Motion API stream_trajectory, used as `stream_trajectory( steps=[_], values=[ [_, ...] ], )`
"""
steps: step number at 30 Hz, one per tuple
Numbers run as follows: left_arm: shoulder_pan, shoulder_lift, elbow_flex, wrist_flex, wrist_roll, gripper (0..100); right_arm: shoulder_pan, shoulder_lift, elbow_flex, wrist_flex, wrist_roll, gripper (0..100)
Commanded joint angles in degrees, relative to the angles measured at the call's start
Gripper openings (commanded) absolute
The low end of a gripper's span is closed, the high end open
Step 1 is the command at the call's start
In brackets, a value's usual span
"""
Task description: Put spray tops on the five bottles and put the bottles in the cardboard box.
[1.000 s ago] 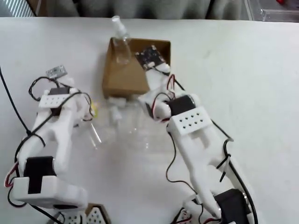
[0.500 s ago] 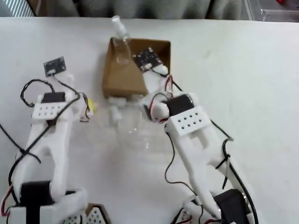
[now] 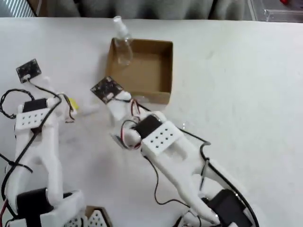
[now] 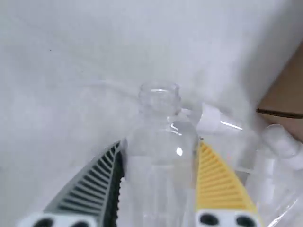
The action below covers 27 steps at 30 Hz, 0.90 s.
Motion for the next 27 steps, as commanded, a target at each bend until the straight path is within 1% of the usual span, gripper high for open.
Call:
stream_trajectory(
  steps=[1, 11, 20, 25, 27],
  values=[
    [-1.8, 0.1, -3.3, -1.4, -0.4, 2, -0.5, 2.4, -3.7, -1.3, -0.6, 11.2],
    [-4.5, 0.1, -3.3, -1.4, -0.4, 2, -0.5, 19.3, -16.7, -1.5, -0.7, 11.5],
    [-5.4, 0.1, -3.3, -1.4, -0.4, 2, -0.5, 26.3, -24.2, -0.2, -0.1, 11.8],
    [-5.4, 0.1, -3.2, -1.4, -0.4, 2, 0.3, 28.7, -26.9, 1.5, -0.1, 18.2],
    [-5.3, 0.1, -3.2, -1.4, -0.4, 2, 0.9, 29.7, -27.9, 1.5, -0.1, 19.2]
  ],
)
